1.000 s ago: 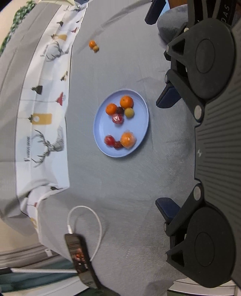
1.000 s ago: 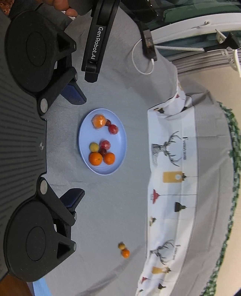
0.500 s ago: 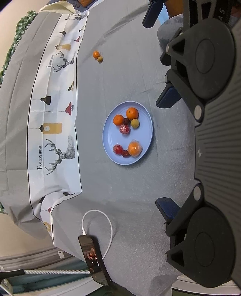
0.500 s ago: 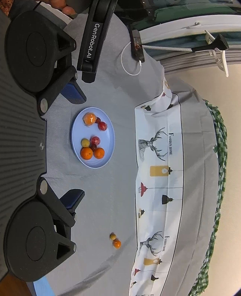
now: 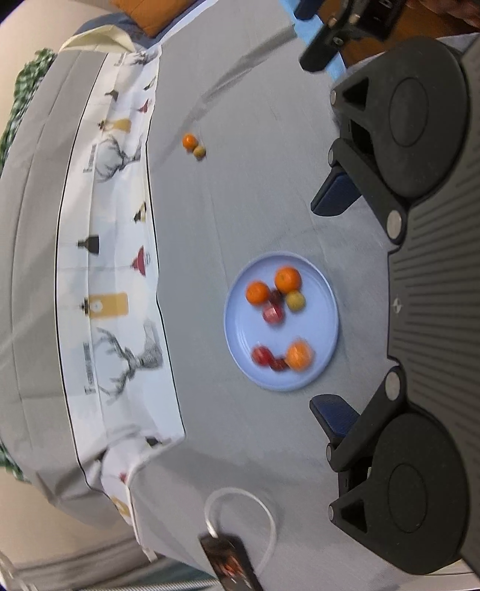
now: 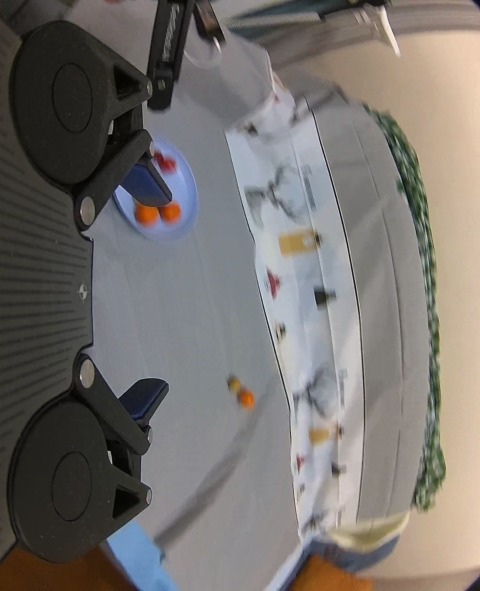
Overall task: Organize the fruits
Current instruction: 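Move both tools toward the last mandarin and yellow fruit, then grasp the yellow fruit with the left tool while the right tool grasps the mandarin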
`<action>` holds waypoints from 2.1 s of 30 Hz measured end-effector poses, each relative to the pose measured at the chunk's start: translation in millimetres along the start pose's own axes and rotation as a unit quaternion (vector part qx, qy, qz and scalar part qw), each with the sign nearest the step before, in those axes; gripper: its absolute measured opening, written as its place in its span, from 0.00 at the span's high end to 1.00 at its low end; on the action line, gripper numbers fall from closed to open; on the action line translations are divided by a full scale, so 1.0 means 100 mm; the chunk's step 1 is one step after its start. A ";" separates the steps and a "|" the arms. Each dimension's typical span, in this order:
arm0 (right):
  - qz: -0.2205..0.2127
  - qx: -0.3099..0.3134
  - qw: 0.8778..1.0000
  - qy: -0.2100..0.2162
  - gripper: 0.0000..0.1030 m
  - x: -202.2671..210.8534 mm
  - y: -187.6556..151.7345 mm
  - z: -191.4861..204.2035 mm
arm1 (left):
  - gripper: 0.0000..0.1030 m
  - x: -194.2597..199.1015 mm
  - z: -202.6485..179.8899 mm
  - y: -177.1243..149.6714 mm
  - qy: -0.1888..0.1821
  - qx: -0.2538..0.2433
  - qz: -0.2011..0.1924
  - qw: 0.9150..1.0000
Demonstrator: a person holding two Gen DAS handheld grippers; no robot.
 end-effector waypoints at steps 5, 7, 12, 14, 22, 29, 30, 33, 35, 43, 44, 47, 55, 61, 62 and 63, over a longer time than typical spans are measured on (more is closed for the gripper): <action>-0.016 0.008 0.998 -0.058 0.03 -0.17 0.08 -0.44 | 0.00 -0.30 -0.33 0.18 -0.020 -0.008 0.023 1.000; -0.015 0.005 0.997 -0.072 0.03 -0.28 0.11 -0.63 | 0.00 -0.47 -0.49 0.28 -0.026 -0.015 0.033 0.999; -0.012 -0.012 0.995 -0.096 0.01 -0.71 0.23 -1.09 | 0.00 -0.95 -0.95 0.58 -0.051 -0.036 0.051 0.997; 0.000 -0.022 0.994 -0.108 0.01 -0.98 0.25 -1.29 | 0.00 -1.18 -1.16 0.74 -0.064 -0.044 0.045 0.996; 0.063 -0.016 0.989 -0.135 0.01 -2.43 0.15 -1.83 | 0.00 -2.73 -2.03 1.25 -0.088 -0.082 0.088 0.989; 0.080 0.061 0.990 -0.102 0.02 -3.55 0.04 -2.04 | 0.00 -3.88 -2.63 1.59 -0.100 -0.126 0.098 0.982; 0.077 0.056 0.991 -0.097 0.01 -3.68 0.04 -2.08 | 0.00 -4.01 -2.69 1.63 -0.101 -0.127 0.098 0.982; 0.057 0.036 0.995 -0.076 0.01 -3.87 0.10 -2.17 | 0.00 -4.28 -2.77 1.73 -0.090 -0.137 0.091 0.982; 0.047 0.048 0.996 -0.062 0.01 -3.98 0.17 -2.15 | 0.00 -4.31 -2.78 1.78 -0.079 -0.159 0.062 0.982; 0.034 0.137 0.990 -0.017 0.01 -4.55 0.50 -1.70 | 0.00 -4.44 -2.40 1.91 -0.066 -0.152 0.040 0.985; 0.034 0.142 0.989 -0.014 0.01 -4.59 0.53 -1.68 | 0.01 -4.46 -2.39 1.94 -0.065 -0.155 0.038 0.985; 0.037 0.138 0.990 0.003 0.02 -4.65 0.57 -1.71 | 0.16 -4.43 -2.41 1.98 -0.081 -0.165 0.032 0.982; 0.013 0.124 0.992 -0.020 0.59 -4.45 0.50 -1.73 | 0.95 -4.08 -2.32 1.88 -0.108 -0.175 0.042 0.978; 0.019 0.088 0.995 -0.036 0.58 -4.28 0.41 -1.81 | 0.21 -3.73 -2.18 1.67 -0.137 -0.196 0.009 0.971; 0.019 0.086 0.995 -0.037 0.58 -4.26 0.39 -1.81 | 0.17 -3.69 -2.19 1.62 -0.139 -0.207 0.003 0.969; 0.018 0.085 0.995 -0.037 0.58 -4.24 0.38 -1.81 | 0.17 -3.68 -2.21 1.58 -0.139 -0.218 0.002 0.966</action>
Point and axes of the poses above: each gripper's, at about its wrist camera, not at the fingertips, and x roughly against the way its jaws point, z to its left, y to its top, the point moved 3 cm from there along -x, roughly the way its jaws point, and after that the axes turned 2 degrees about -y, right-handed, at the moved point
